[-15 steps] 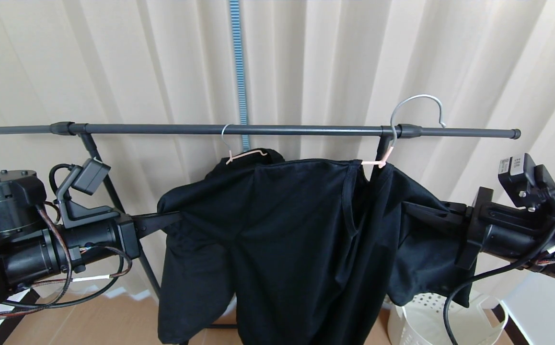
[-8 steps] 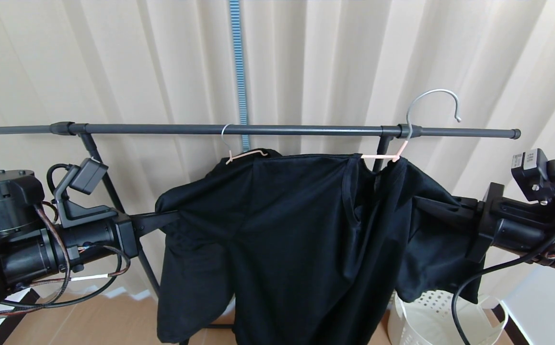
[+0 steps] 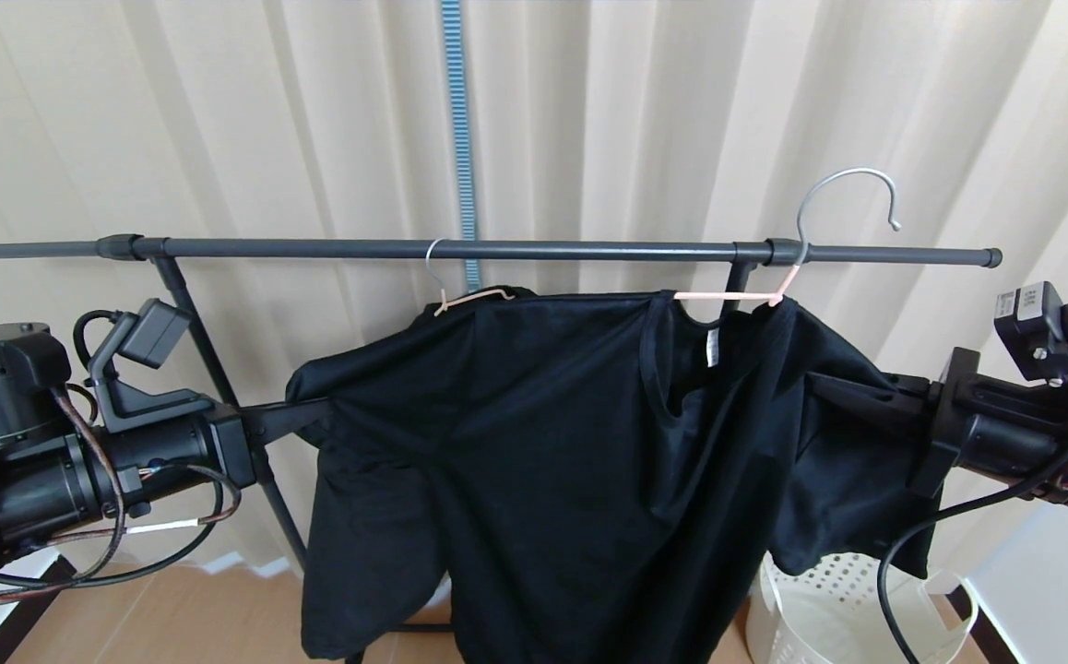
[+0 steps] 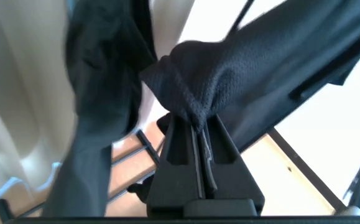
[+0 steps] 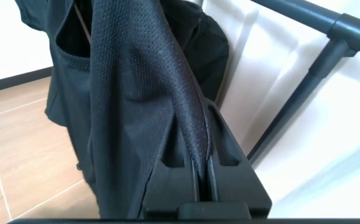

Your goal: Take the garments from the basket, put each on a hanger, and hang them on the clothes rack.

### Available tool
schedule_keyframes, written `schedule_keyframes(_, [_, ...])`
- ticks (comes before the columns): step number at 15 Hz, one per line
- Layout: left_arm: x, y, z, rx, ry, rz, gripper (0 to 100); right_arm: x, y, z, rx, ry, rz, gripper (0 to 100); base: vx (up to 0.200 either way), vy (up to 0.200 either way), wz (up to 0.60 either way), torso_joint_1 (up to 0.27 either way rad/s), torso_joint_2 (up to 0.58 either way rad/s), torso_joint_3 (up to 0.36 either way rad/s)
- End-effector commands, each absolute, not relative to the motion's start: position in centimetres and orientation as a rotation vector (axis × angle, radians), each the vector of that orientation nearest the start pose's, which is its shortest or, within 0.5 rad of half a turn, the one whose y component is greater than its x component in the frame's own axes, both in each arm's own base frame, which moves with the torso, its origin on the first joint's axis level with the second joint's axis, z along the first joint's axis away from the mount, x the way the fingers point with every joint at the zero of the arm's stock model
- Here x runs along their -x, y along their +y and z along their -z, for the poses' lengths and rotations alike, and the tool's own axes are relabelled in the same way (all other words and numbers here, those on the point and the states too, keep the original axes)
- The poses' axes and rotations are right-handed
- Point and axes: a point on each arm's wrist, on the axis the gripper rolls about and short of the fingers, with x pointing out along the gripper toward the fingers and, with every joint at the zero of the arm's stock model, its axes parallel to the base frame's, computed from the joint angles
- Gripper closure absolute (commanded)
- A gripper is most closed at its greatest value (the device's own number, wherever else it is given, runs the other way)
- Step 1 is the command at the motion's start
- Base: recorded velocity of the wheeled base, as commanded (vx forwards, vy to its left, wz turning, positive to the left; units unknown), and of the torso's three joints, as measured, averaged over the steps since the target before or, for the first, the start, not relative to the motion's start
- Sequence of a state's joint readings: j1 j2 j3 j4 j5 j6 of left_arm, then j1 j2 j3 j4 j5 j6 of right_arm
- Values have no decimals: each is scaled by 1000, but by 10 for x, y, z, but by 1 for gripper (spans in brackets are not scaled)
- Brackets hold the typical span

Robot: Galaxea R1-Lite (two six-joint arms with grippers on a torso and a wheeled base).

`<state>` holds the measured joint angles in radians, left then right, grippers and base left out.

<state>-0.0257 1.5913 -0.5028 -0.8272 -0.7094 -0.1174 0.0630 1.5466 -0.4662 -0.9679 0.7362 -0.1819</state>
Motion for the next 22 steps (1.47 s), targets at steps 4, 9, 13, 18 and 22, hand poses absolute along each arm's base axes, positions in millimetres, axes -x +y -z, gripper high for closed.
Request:
schedule_keyframes(4, [-247,-16,-156,198,276,699,100,-239,27,-169,132,42,-792,100,0,0,0,0,0,0])
schedule_keyframes(9, [-247,-16,-155,199,277,700,100,-240,23,-170,131,36,-799,100,0,0,0,0,0,0])
schedule_keyframes(13, [-245,-22,-153,202,290,720,100,-241,24,-168,130,43,-801,100,0,0,0,0,0,0])
schedule_keyframes(18, [-241,-24,-154,202,289,732,0,-240,26,-167,128,48,-811,100,0,0,0,0,0,0])
schedule_keyframes(22, [-227,-35,-172,206,235,785,0,-236,45,-158,122,78,-889,100,0,0,0,0,0,0])
